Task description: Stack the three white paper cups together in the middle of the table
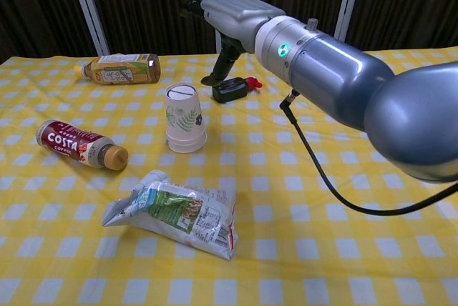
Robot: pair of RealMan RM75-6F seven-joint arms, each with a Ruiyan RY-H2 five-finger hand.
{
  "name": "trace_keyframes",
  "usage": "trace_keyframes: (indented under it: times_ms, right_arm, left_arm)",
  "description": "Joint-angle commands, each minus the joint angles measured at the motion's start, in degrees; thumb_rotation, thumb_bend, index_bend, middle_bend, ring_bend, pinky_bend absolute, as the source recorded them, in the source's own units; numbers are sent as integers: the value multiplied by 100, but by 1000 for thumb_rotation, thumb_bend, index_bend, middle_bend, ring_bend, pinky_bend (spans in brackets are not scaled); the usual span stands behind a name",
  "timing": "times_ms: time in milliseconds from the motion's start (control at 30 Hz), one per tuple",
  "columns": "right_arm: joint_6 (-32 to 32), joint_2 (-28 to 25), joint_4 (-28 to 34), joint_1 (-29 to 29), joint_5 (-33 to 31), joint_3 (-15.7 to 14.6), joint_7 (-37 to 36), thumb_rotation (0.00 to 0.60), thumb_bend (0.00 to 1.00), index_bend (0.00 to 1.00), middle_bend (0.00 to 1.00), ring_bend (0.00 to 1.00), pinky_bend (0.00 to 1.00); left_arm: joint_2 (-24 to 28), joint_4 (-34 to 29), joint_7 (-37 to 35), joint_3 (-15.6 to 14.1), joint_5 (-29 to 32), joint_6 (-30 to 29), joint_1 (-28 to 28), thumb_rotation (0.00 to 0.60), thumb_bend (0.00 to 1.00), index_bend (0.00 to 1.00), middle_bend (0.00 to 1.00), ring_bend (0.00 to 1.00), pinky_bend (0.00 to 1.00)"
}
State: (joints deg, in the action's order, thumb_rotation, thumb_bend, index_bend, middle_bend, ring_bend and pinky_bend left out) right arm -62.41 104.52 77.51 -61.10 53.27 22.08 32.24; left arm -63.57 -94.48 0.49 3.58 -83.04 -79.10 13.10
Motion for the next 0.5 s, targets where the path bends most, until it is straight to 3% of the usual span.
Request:
trace_keyframes:
  times_ms: [33,233,300,500]
  right_arm:
    - [-106,-184,212,169,52,-93,5,600,116,82,0,0,90]
    - [-422,-771,774,810,323,-575,-181,600,116,83,0,0,44]
    - [-726,-1143,1024,1307,541,-962,-401,600,116,83,0,0,14]
    - [-1350,-1778,1103,2261,1278,-1697,-1206,600,116,74,0,0,0]
  left_arm:
    - [-8,8,23,6,-3,-13,-7,600,73,0,0,0,0]
    - [-59,63,92,28,24,-44,-26,600,74,0,0,0,0]
    - [-94,82,147,37,42,-36,-21,600,74,0,0,0,0]
    - [-207,159,226,39,29,-26,-7,600,73,0,0,0,0]
